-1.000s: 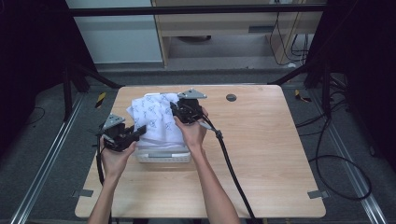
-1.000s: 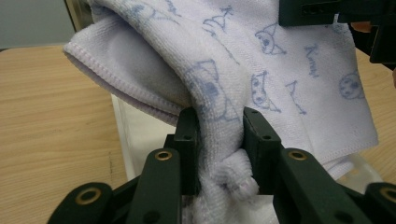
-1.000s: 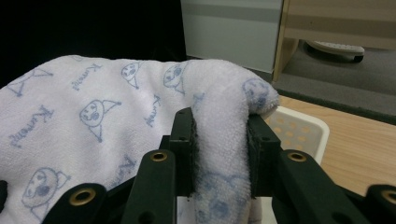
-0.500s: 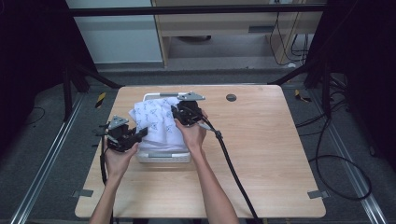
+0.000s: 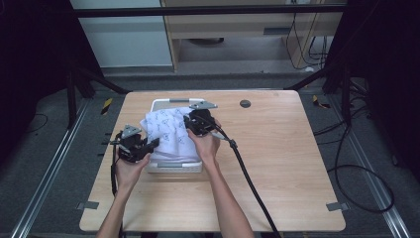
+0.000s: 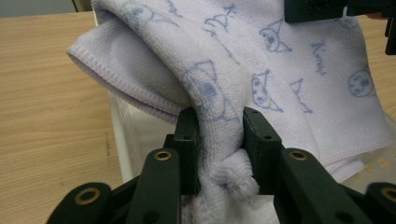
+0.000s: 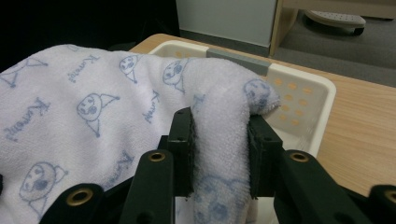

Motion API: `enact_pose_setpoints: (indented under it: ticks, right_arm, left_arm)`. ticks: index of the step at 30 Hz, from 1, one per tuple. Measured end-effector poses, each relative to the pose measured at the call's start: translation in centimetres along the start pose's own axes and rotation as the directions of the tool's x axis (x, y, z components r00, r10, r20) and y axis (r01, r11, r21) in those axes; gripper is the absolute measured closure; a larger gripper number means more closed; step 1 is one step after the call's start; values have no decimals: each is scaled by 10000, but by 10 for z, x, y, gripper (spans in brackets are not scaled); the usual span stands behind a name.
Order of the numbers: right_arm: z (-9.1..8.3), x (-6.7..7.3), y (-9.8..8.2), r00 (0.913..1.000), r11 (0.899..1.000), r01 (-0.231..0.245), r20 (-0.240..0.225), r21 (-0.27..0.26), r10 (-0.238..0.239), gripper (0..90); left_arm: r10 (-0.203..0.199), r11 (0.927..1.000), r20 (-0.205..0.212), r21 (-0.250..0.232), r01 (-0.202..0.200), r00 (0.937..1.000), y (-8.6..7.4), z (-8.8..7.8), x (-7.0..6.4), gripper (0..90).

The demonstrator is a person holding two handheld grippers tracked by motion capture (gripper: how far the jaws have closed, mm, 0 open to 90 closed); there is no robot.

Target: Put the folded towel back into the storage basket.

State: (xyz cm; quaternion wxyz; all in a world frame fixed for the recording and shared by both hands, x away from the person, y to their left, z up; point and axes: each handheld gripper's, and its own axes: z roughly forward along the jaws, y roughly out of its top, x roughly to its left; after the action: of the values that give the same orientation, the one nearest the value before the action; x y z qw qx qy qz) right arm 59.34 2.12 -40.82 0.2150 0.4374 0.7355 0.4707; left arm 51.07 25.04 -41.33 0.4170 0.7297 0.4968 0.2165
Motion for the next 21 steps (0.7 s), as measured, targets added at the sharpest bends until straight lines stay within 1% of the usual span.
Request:
enact_pose_setpoints:
  ticks: [10,12,17,21]
  right_arm:
    - [4,-2,-8,10000,9995,10,64,304,-11,673]
    - [5,-3,-9,9999,9993,109,90,354,-112,672]
    - [7,-4,-12,9998,9985,145,108,522,-151,665]
    - [7,-4,-14,9999,9988,12,114,497,-18,663]
  left_arm:
    - [65,9996,-65,286,-64,10000,-4,7,0,687]
    - [99,9992,-91,383,-95,9999,-5,9,0,685]
    - [91,9987,-137,511,-84,9999,-7,12,0,680]
    - [117,9981,-176,602,-106,9998,-7,14,0,671]
